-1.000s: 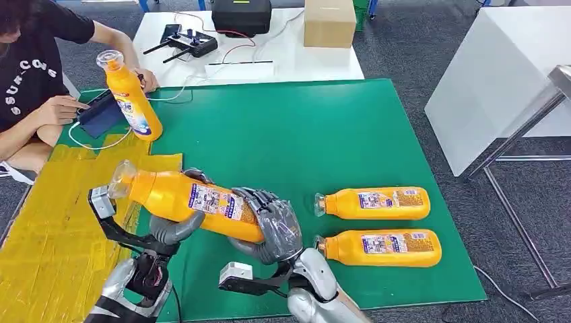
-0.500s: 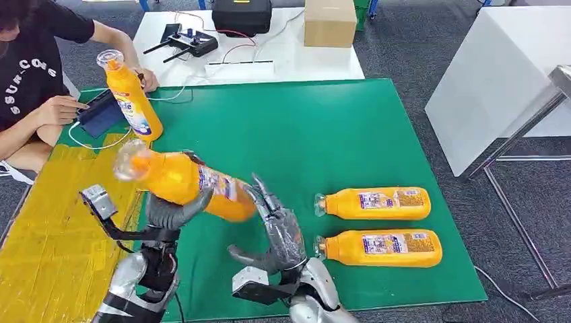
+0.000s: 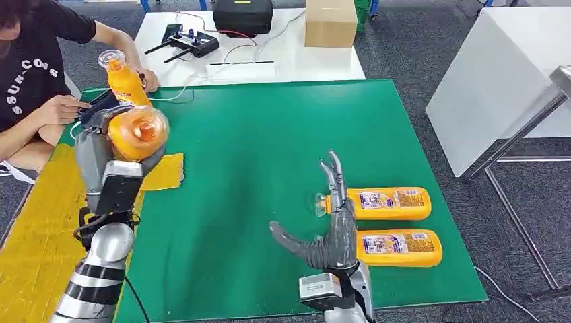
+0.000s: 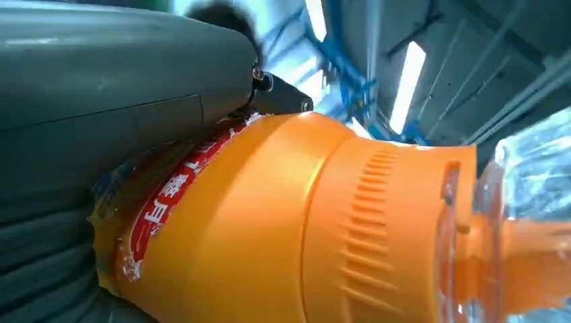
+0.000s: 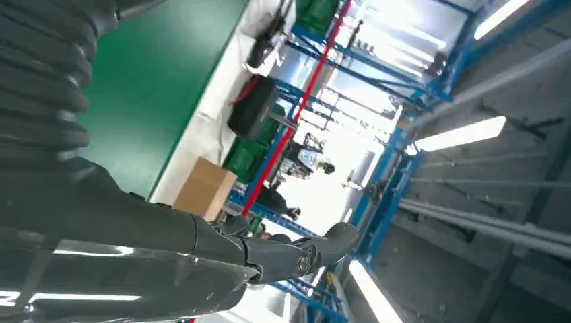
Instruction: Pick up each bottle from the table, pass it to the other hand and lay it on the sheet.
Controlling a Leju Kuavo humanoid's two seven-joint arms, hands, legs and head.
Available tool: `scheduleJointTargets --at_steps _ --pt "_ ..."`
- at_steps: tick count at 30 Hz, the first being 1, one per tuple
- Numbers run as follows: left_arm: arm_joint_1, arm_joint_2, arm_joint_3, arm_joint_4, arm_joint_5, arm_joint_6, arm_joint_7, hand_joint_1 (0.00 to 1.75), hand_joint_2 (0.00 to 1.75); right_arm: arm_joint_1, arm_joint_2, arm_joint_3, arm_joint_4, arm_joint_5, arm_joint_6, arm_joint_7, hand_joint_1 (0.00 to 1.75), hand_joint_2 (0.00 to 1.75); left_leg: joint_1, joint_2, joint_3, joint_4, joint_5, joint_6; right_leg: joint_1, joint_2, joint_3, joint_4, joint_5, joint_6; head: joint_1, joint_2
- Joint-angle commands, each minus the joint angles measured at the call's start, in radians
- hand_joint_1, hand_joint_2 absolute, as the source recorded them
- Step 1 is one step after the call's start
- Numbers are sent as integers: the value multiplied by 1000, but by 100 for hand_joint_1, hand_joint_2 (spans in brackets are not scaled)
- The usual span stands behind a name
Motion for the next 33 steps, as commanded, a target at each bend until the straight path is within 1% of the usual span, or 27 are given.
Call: scheduleJointTargets --at_steps 1,2,3,4,5,6,8,9,10,11,12,14,15,17,20,22,23,26,27,29,30,31,32,33 --pt "-198 148 -37 324 -605 -76 190 175 175 -21 -25 -40 -39 -61 57 -1 0 175 0 -1 2 0 0 -1 0 -1 3 0 -1 0 0 0" --pt "-216 163 -61 373 -642 -100 199 175 175 -23 -24 -42 -37 -62 58 -6 0 175 2 0 6 -1 -1 -2 2 -1 6 -1 -1 -1 0 0" --pt "-236 172 -84 421 -674 -122 213 175 175 -24 -24 -45 -39 -64 62 -8 0 175 1 0 5 -1 -1 -2 1 -1 5 -1 -1 -1 0 0" --pt "-265 211 -166 472 -703 -184 262 175 175 -26 -25 -47 -44 -64 71 -6 0 175 2 0 7 -1 -1 -2 2 -2 7 -1 -2 -1 0 0" --pt "-281 209 -190 520 -703 -220 259 175 175 -28 -26 -50 -48 -60 78 0 0 175 1 -1 5 -1 0 -2 1 -3 5 -1 -1 -1 -1 0" --pt "-286 201 -194 548 -702 -231 258 175 175 -29 -25 -53 -51 -59 80 2 0 175 2 -3 6 0 -1 -2 2 -4 7 -1 -2 -1 0 0" --pt "-323 219 -289 627 -703 -263 311 175 175 -27 -25 -61 -57 -50 93 10 0 175 1 -3 3 -1 0 -1 1 -3 3 0 -1 0 0 0" --pt "-323 210 -292 655 -703 -273 309 175 175 -26 -25 -64 -59 -47 93 11 0 175 2 -3 5 0 0 -2 2 -4 6 -1 -2 0 0 0" --pt "-329 192 -286 696 -701 -303 298 175 175 -24 -23 -68 -62 -42 95 12 0 175 1 -2 4 -1 0 -1 1 -3 4 -1 -1 0 -1 0" --pt "-325 190 -287 701 -702 -296 300 175 175 -24 -23 -68 -62 -42 95 12 0 175 0 -1 3 -1 0 -1 0 -2 3 0 -1 0 0 0" --pt "-325 190 -287 701 -702 -296 300 175 175 -24 -23 -68 -62 -42 95 12 0 175 1 -2 5 -1 0 -1 1 -2 5 -1 -1 0 0 0" --pt "-325 190 -287 701 -702 -296 300 175 175 -24 -23 -68 -62 -42 95 12 0 175 1 0 3 0 0 -1 1 0 3 0 -1 0 0 0" --pt "-325 190 -287 701 -702 -296 300 175 175 -24 -23 -68 -62 -42 95 12 0 175 1 0 5 0 -1 -1 1 0 5 0 -2 0 0 0" --pt "-327 190 -286 701 -702 -297 299 175 175 -23 -23 -68 -62 -42 95 12 0 175 0 0 1 0 0 -1 0 0 2 0 0 0 0 0" --pt "-327 190 -286 701 -702 -297 299 175 175 -23 -23 -68 -62 -42 95 12 0 175 2 -1 5 0 -2 -2 2 -1 6 0 -2 0 0 0" --pt "-327 190 -286 701 -702 -297 299 175 175 -23 -23 -68 -62 -42 95 12 0 175 1 0 2 0 0 -1 1 0 3 0 -1 0 0 0" --pt "-327 190 -286 701 -702 -297 299 175 175 -23 -23 -68 -62 -42 95 12 0 175 2 0 4 1 -1 -2 2 0 4 0 -1 -1 0 0" --pt "-327 190 -286 701 -702 -297 299 175 175 -23 -23 -68 -62 -42 95 12 0 175 1 0 1 0 0 -1 1 0 2 0 0 0 0 0" --pt "-327 190 -286 701 -702 -297 299 175 175 -23 -23 -68 -62 -42 95 12 0 175 2 0 3 1 -1 -2 2 0 4 0 -1 0 0 0" --pt "-327 190 -286 701 -702 -297 299 175 175 -23 -23 -68 -62 -42 95 12 0 175 1 0 1 0 0 -1 1 0 1 0 0 0 0 0" --pt "-327 190 -286 701 -702 -297 299 175 175 -23 -23 -68 -62 -42 95 12 0 175 3 0 6 1 -2 -2 3 -1 7 0 -2 -1 0 0" --pt "-327 190 -286 701 -702 -297 299 175 175 -23 -23 -68 -62 -42 95 12 0 175 1 1 2 0 -1 -1 1 0 2 0 -1 0 0 0" --pt "-327 190 -286 701 -702 -297 299 175 175 -23 -23 -68 -62 -42 95 12 0 175 1 1 2 0 0 -1 1 0 2 0 0 0 0 0" --pt "-331 178 -279 732 -702 -335 296 175 175 -23 -21 -70 -63 -36 98 14 0 175 2 1 3 0 -1 -1 2 0 4 0 -1 0 0 0"
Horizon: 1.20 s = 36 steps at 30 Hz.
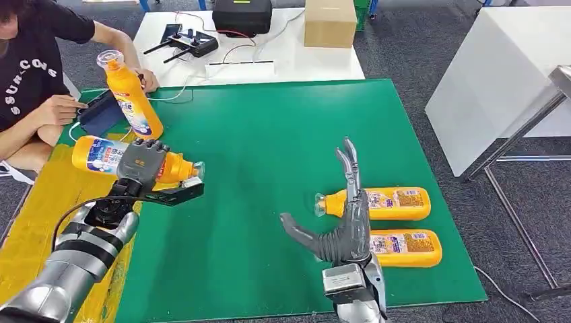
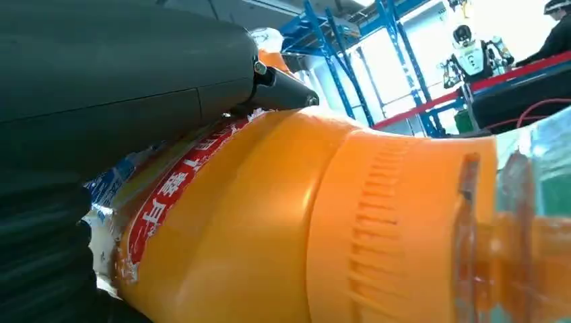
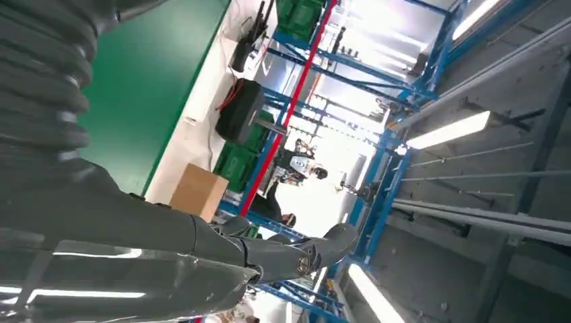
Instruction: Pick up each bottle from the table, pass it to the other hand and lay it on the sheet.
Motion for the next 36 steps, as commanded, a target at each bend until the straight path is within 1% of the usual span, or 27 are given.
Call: scheduleJointTargets --at_steps 1,4,6,7,8,9,11,12,13,15,19,20,23,25,26,30,31,32,33,35,36 --pt "-71 -14 -37 133 -2 -62 -1 175 175 -21 -18 -20 6 9 7 7 0 175 1 0 2 0 -1 -1 1 -1 2 0 -1 0 0 0" --pt "-89 -53 -14 234 16 -109 13 175 175 -20 -14 -25 3 22 10 15 0 175 1 -1 3 0 -1 -1 1 -2 4 -1 -1 0 0 0" --pt "-120 -98 41 325 73 -171 37 175 175 -20 -8 -32 -5 38 8 26 0 175 1 -2 4 0 -1 -1 1 -2 5 -1 -2 0 0 0" --pt "-129 -106 49 342 80 -171 47 159 175 -20 -8 -33 -7 43 8 31 0 175 0 -2 2 0 0 -1 1 -3 3 -1 -1 0 0 0" --pt "-123 -118 85 334 115 -135 58 0 175 -19 -8 -34 -7 48 8 36 0 175 1 -2 1 0 0 -1 1 -3 2 0 -1 0 0 0" --pt "-129 -126 107 342 142 -126 62 0 175 -20 -9 -37 -3 51 7 40 0 175 1 -4 3 1 -1 -1 1 -4 4 0 -2 0 0 0" --pt "-133 -128 123 337 153 -111 74 0 175 -18 -7 -38 4 55 3 42 0 175 1 -2 1 0 0 -1 1 -2 1 -1 0 0 0 0" --pt "-141 -126 129 335 153 -119 85 0 175 -18 -7 -39 5 56 1 42 0 175 3 -3 5 2 -3 -2 3 -4 7 -1 -3 0 0 0" --pt "-147 -125 131 338 154 -146 87 0 175 -18 -8 -39 6 57 -1 40 0 175 1 -2 1 1 -1 -1 1 -2 2 0 -1 0 0 0" --pt "-159 -123 127 362 151 -196 93 0 175 -18 -8 -41 6 58 0 41 0 175 2 -3 2 1 -1 -1 2 -3 4 0 -2 0 0 0" --pt "-160 -121 131 401 157 -224 91 0 175 -22 -8 -43 14 56 4 44 0 175 1 -1 3 0 -1 -1 1 -1 3 -1 -1 0 0 0" --pt "-158 -122 135 401 163 -218 87 0 175 -22 -8 -43 15 56 4 44 0 175 2 -1 5 0 -2 -2 2 -2 6 -1 -2 0 0 0" --pt "-156 -121 140 414 175 -222 83 0 175 -23 -8 -42 20 56 9 44 0 175 2 -1 5 0 -2 -1 2 -1 5 -1 -2 0 0 0" --pt "-153 -119 145 416 186 -217 82 0 175 -24 -9 -42 22 57 11 45 0 175 3 0 8 0 -3 -2 3 -1 9 -2 -2 0 0 0" --pt "-149 -119 151 412 193 -205 78 0 175 -23 -9 -42 23 57 10 45 0 175 1 0 4 0 -2 -1 1 -1 5 -1 -1 0 0 0" --pt "-142 -120 160 396 205 -178 69 0 175 -23 -9 -43 24 58 10 46 0 175 2 0 6 0 -2 -2 2 -1 7 -1 -2 0 0 0" --pt "-135 -123 173 381 221 -150 57 0 175 -23 -9 -43 24 58 10 46 0 175 2 0 6 0 -3 -2 2 -1 7 -2 -2 0 0 0" --pt "-79 -143 270 231 395 -33 -76 0 175 -18 -9 -45 28 59 3 45 0 175 1 0 5 0 -1 -1 1 -1 5 -1 -1 0 0 0" --pt "-73 -138 267 214 398 -39 -77 0 175 -18 -10 -44 28 60 2 45 0 175 0 0 3 -1 -1 -1 0 0 3 -1 0 0 0 0" --pt "-22 -143 306 73 573 -78 -187 0 175 -15 -15 -43 29 61 -9 43 0 175 2 0 5 0 -2 -1 2 -1 6 -1 -2 0 0 0" --pt "-2 -134 301 18 621 -97 -204 0 175 -14 -18 -42 30 60 -13 42 0 175 2 0 4 0 -2 -1 2 -1 5 -1 -2 0 0 0"
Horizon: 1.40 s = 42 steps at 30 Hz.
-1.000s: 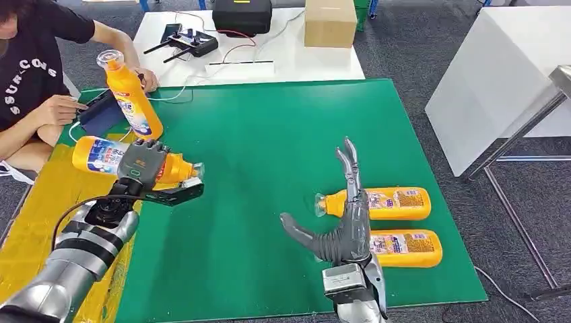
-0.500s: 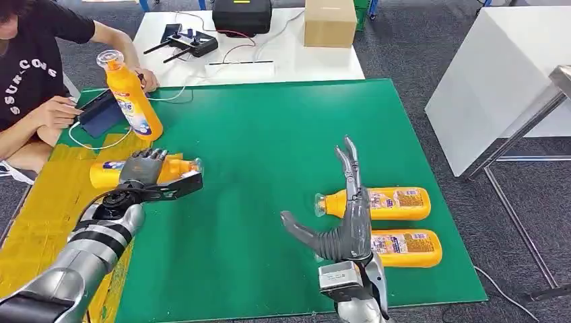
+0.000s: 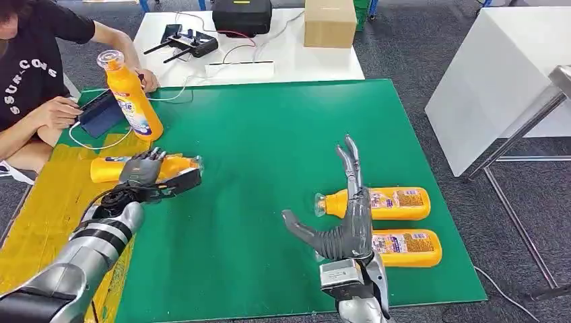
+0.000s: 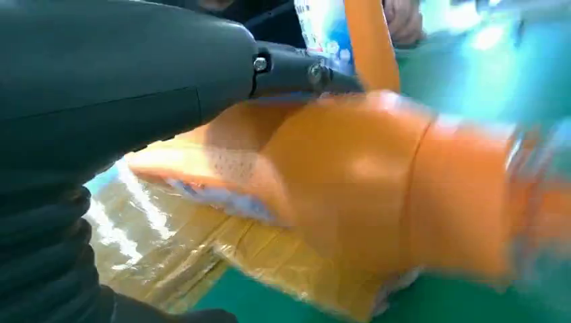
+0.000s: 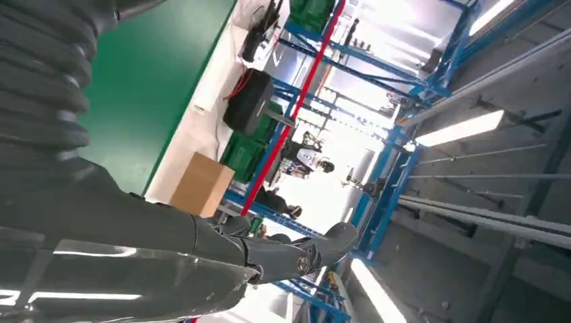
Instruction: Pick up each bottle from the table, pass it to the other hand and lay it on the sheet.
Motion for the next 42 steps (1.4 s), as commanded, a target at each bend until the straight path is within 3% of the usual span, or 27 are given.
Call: scheduleJointTargets --at_steps 1,7,12,14,16,22,24,28,34,37,42 --pt "110 -26 144 -329 393 1 -246 0 175 -12 -22 -23 42 2 -23 -1 0 175 1 0 3 0 -2 -1 1 -1 4 -1 -1 0 0 0" --pt "122 -22 139 -350 399 -5 -242 0 175 -12 -23 -23 43 1 -23 -2 0 175 2 2 7 0 -3 -2 2 0 8 -2 -2 0 0 0" --pt "122 -22 139 -350 399 -5 -242 0 175 -12 -23 -23 43 1 -23 -2 0 175 1 0 1 0 -1 -1 1 0 2 -1 0 0 0 0" --pt "140 -27 153 -385 488 22 -314 0 175 -9 -25 -24 43 1 -30 -3 0 175 1 0 2 0 -1 -1 1 0 2 -1 0 0 0 0" --pt "223 -44 195 -548 648 69 -408 0 175 1 -38 -22 47 9 -42 -5 0 175 1 1 4 -1 -2 -1 1 0 5 -2 -1 0 0 0" --pt "358 -66 219 -815 814 142 -477 0 175 6 -85 -36 42 127 -66 39 0 175 1 1 4 -1 -2 -1 1 1 4 -2 -1 0 0 0" --pt "385 -66 218 -853 875 121 -490 0 175 5 -124 -44 43 228 -44 106 0 175 1 1 3 -1 -2 -1 1 0 3 -2 -1 0 0 0" --pt "478 -85 233 -946 988 52 -530 0 175 9 -300 -113 73 459 123 313 0 175 1 1 6 -1 -3 -1 1 1 7 -4 -1 0 0 0" --pt "527 -102 220 -959 1089 -31 -566 0 175 63 -500 -295 103 382 327 277 0 175 -1 -4 3 -1 -2 1 -1 -3 5 -4 -1 1 0 0" --pt "526 -106 214 -957 1107 -43 -575 0 175 94 -537 -362 100 377 366 258 0 175 -1 -5 7 0 -5 0 -2 -5 10 -4 -4 1 0 0" --pt "527 -113 211 -944 1127 -58 -573 0 175 110 -571 -424 133 382 400 263 0 175 -3 -3 3 0 -4 1 -3 -3 5 -3 -2 0 0 0"
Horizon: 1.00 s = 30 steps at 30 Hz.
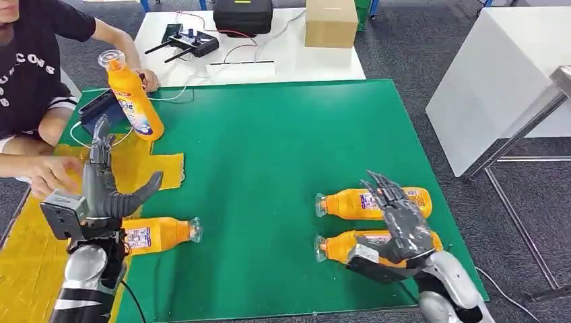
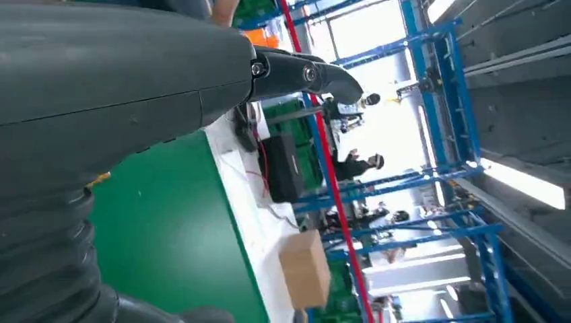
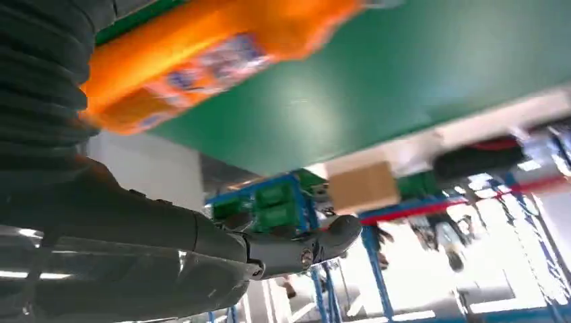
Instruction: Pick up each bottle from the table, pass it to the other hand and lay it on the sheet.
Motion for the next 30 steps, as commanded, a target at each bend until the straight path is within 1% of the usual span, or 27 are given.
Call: scheduleJointTargets --at_steps 1,3,5,6,8,9,13,14,15,16,17,18,19,21,23,25,27,28,29,30 --pt "3 -38 4 14 33 -26 2 0 175 29 -122 -165 99 -1 48 -3 0 175 2 -2 6 0 -3 -1 1 -3 8 -2 -2 0 0 0" --pt "4 -39 4 15 33 -26 2 0 175 28 -124 -167 100 -1 48 -3 0 175 1 -1 3 -1 -1 -1 0 -2 4 -1 -1 0 0 0" --pt "3 -39 4 15 33 -26 2 0 175 26 -121 -164 101 0 49 -2 0 175 2 0 5 -1 -2 -1 1 -1 6 -2 -1 -1 0 0" --pt "3 -39 4 15 33 -26 2 0 175 26 -121 -164 101 0 49 -2 0 175 1 0 3 -1 -1 -1 1 -1 4 -1 -1 0 0 0" --pt "3 -40 4 15 37 -29 2 0 175 21 -116 -165 106 4 52 5 0 175 3 0 7 -1 -3 -2 2 -1 8 -2 -2 -1 0 0" --pt "3 -42 4 16 39 -30 2 0 175 14 -114 -172 117 5 54 8 0 175 2 0 5 -1 -2 -1 1 -1 5 -1 -1 -1 0 0" --pt "3 -48 -4 21 41 -35 2 0 175 -11 -110 -183 161 25 56 18 0 175 3 2 9 0 -4 -2 3 -1 9 -2 -2 -1 0 0" --pt "3 -49 -7 22 41 -35 3 0 175 -18 -108 -183 172 40 51 22 0 175 1 1 4 -1 -1 -1 1 0 4 -1 -1 0 0 0" --pt "3 -50 -9 22 40 -36 3 0 175 -29 -103 -180 187 58 43 31 0 175 2 2 6 -1 -2 -1 2 0 6 -2 -1 0 0 0" --pt "4 -51 -12 23 40 -38 5 0 175 -38 -98 -177 199 67 42 34 0 175 2 2 4 -1 -1 -1 2 1 4 -2 0 0 0 0" --pt "3 -53 -15 26 39 -39 7 0 175 -53 -91 -169 218 80 40 36 0 175 2 2 7 -1 -2 -1 3 0 7 -3 -1 0 0 0" --pt "1 -55 -17 29 39 -39 7 0 175 -66 -86 -162 233 90 37 37 0 175 1 2 4 -1 -1 -1 1 1 3 -2 0 0 0 0" --pt "0 -55 -19 31 39 -40 8 0 175 -80 -81 -154 248 99 34 37 0 175 2 4 7 -1 -2 -1 2 2 7 -3 -1 -1 0 0" --pt "-5 -58 -23 39 38 -42 11 0 175 -118 -66 -130 282 115 31 36 0 175 2 3 4 -1 -1 -1 2 1 4 -2 0 -1 0 0" --pt "-9 -60 -27 45 38 -43 13 0 175 -146 -56 -108 308 130 29 40 0 175 3 4 9 -2 -3 -2 3 2 9 -3 -1 -1 0 0" --pt "-17 -61 -35 52 36 -47 16 0 175 -188 -42 -75 351 146 24 46 0 175 2 4 6 -1 -1 -2 3 3 5 -3 0 -1 0 0" --pt "-25 -62 -41 60 36 -50 17 0 175 -221 -32 -54 387 154 27 47 0 175 3 5 9 -2 -2 -3 3 3 9 -3 0 -1 0 0" --pt "-27 -62 -41 62 36 -49 17 0 175 -229 -30 -47 396 156 26 48 0 175 3 4 5 -1 -1 -2 3 3 5 -3 1 -1 0 0" --pt "-29 -62 -43 64 36 -51 18 0 175 -236 -29 -43 406 159 24 50 0 175 3 5 8 -2 -2 -2 3 3 7 -3 0 -1 -1 0" --pt "-30 -62 -44 66 36 -51 19 0 175 -248 -26 -34 417 162 23 50 0 175 2 4 5 -1 -1 -1 2 2 5 -2 0 -1 0 0"
